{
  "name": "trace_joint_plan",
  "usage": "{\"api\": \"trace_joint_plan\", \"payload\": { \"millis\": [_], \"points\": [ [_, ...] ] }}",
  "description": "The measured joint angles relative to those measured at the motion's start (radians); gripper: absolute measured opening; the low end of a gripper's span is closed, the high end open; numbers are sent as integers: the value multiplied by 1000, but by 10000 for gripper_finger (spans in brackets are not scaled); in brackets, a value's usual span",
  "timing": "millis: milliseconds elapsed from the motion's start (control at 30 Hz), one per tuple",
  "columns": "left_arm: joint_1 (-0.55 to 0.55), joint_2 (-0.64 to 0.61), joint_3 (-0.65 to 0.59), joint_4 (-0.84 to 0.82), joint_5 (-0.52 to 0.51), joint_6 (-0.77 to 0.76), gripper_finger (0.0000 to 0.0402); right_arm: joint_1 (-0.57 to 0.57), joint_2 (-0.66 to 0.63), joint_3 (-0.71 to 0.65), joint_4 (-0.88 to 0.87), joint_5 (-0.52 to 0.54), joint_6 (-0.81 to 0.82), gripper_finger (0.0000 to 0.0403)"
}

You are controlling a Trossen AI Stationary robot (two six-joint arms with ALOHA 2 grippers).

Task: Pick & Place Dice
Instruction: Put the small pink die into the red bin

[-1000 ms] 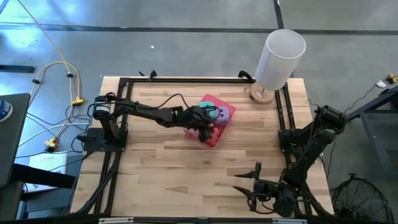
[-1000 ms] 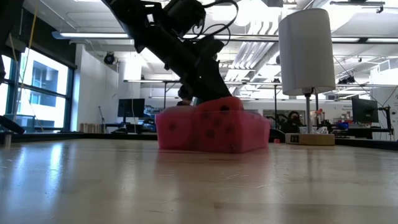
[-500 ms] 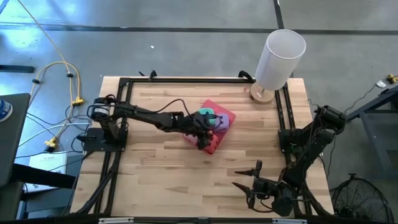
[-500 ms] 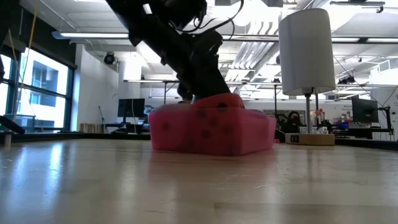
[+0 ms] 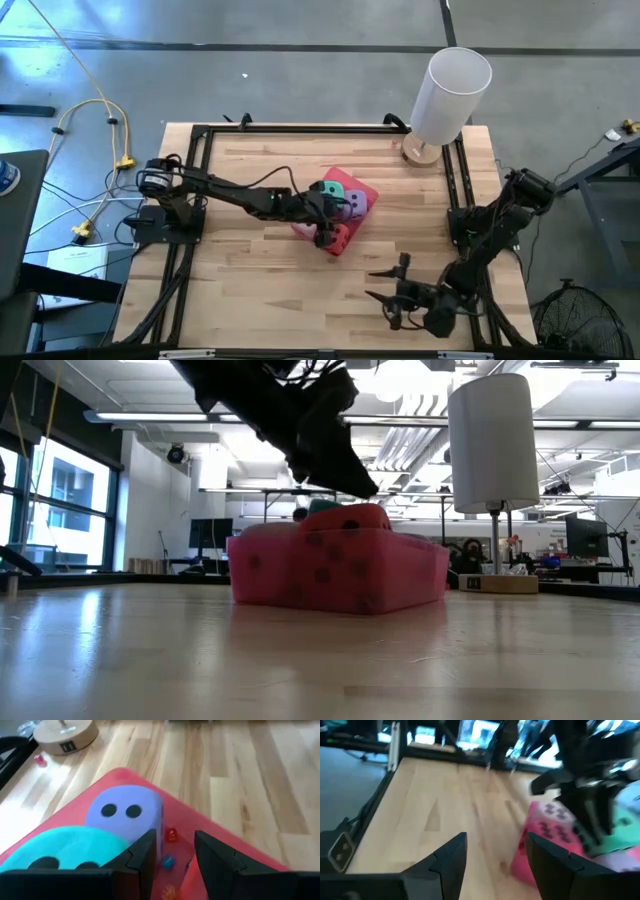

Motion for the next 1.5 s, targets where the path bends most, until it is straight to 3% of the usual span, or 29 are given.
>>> {"api": "trace_joint_plan", "payload": {
  "millis": [233, 500, 733, 1000, 1100, 1200, 1333, 1500],
  "points": [
    [0, -4, 0, -17, -2, 3, 127, -69, 0, 0, -38, -220, 60, 192],
    [-51, -131, 1, -98, -4, -1, 127, -87, -91, 0, -154, -138, 112, 192],
    [-136, -215, 1, -274, -3, -34, 127, -96, -102, 0, -128, -313, -3, 192],
    [-231, -210, 1, -319, 0, -78, 127, -98, -102, 0, 71, -540, -4, 192],
    [-266, -210, 1, -314, 0, -81, 127, -109, -102, 0, 115, -517, -97, 192],
    [-298, -210, 1, -316, 0, -88, 127, -141, -103, 10, 115, -424, -123, 192],
    [-342, -214, 1, -345, 0, -45, 127, -224, -121, 104, -120, -384, -109, 192],
    [-384, -226, 1, -403, -27, -5, 127, -384, -119, 281, -592, -388, -50, 192]
  ]
}}
